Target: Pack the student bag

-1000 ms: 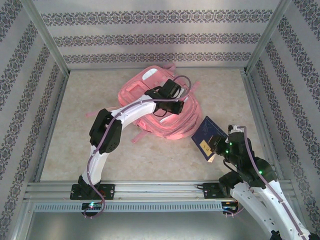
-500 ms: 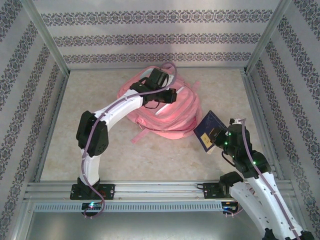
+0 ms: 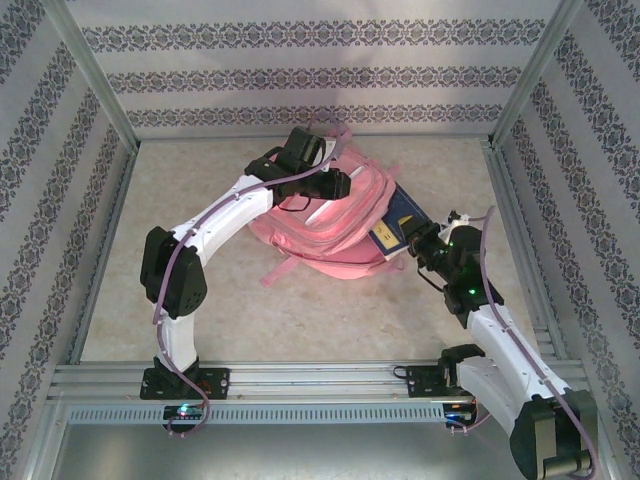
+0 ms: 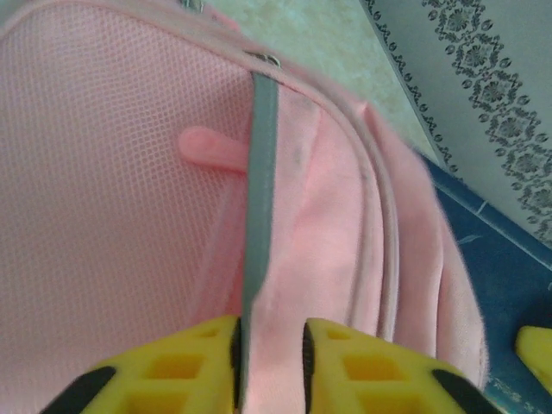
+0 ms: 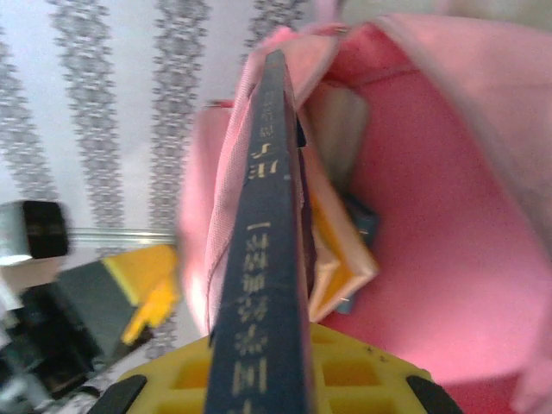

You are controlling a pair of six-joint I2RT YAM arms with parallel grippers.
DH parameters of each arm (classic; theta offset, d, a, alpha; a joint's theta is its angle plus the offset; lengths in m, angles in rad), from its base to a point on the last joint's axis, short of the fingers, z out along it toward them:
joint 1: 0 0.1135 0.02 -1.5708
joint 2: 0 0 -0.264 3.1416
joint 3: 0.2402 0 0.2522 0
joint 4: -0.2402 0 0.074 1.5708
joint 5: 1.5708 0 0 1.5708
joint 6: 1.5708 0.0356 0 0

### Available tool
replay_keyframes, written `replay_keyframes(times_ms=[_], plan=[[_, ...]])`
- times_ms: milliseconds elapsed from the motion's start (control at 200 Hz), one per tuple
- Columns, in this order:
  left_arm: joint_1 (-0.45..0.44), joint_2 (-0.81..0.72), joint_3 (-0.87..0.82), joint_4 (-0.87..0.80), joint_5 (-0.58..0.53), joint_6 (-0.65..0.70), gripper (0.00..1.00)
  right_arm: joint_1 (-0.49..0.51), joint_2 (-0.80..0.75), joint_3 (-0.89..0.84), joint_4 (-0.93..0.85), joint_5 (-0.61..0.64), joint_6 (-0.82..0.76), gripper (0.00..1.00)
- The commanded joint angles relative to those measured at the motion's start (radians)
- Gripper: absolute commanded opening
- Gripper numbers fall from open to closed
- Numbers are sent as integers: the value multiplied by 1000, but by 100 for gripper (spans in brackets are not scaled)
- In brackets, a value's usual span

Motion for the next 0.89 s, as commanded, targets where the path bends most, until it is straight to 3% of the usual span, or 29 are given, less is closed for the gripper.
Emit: replay_keyframes(times_ms=[0,275,480,889], plan=[[-26,-45,64,-65,23,29,39,17,-2,43,259,-48,93,0],[-98,-74,97,-124,-27,117,63,26,-1,52,246,-67,89,0],[-143,-68,118,-151,-11,141,64,40,9,65,223,-70,77,0],[-212,-48,197,-221,-141,245,64,52,4,59,212,-71,75,0]])
